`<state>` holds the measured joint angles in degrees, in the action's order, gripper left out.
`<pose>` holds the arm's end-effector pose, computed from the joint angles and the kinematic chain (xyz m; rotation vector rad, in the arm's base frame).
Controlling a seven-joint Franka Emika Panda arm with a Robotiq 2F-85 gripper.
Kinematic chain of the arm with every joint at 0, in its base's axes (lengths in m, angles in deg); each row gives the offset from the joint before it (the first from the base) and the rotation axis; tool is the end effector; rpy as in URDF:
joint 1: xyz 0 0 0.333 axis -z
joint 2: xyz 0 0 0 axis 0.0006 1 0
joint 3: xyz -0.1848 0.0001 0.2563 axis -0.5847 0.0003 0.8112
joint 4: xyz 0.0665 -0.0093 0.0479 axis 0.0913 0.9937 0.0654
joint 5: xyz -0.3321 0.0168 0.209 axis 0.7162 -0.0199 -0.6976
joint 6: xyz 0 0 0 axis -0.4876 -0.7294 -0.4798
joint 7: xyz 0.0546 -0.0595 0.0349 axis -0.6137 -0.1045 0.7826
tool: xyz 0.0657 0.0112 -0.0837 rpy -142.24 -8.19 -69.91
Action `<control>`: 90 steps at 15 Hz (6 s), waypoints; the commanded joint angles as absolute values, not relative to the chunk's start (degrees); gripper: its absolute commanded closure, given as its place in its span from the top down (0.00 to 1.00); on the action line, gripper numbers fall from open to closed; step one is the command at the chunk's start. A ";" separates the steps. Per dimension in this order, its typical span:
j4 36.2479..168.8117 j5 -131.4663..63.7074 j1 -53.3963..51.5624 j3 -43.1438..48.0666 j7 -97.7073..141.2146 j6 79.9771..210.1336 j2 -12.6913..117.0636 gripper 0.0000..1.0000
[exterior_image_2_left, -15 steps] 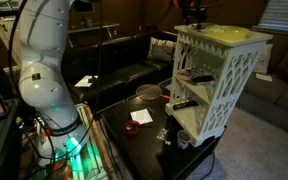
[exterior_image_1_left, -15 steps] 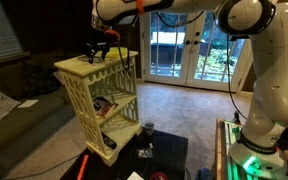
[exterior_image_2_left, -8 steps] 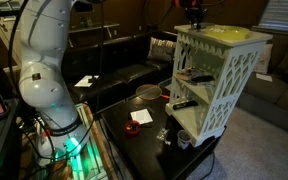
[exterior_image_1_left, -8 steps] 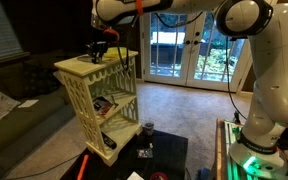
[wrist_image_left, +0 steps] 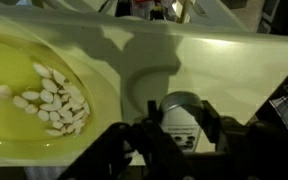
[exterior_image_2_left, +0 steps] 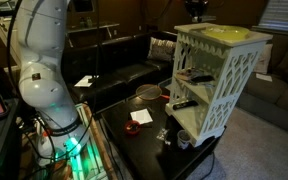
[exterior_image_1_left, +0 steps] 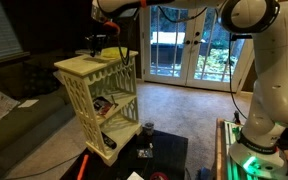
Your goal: Pick up the remote on top of the rack and put it on the top shelf
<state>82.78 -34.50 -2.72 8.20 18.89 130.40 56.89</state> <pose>0.7037 0.0486 0.5973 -3.0409 0.0684 -0.7057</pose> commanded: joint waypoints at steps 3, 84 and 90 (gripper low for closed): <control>94.23 -42.48 -0.18 11.30 33.60 125.51 42.60 0.20; 135.55 -6.67 -1.72 -1.78 -20.68 188.77 57.28 0.20; 123.66 -8.32 -8.01 -9.14 -20.72 189.10 67.81 0.20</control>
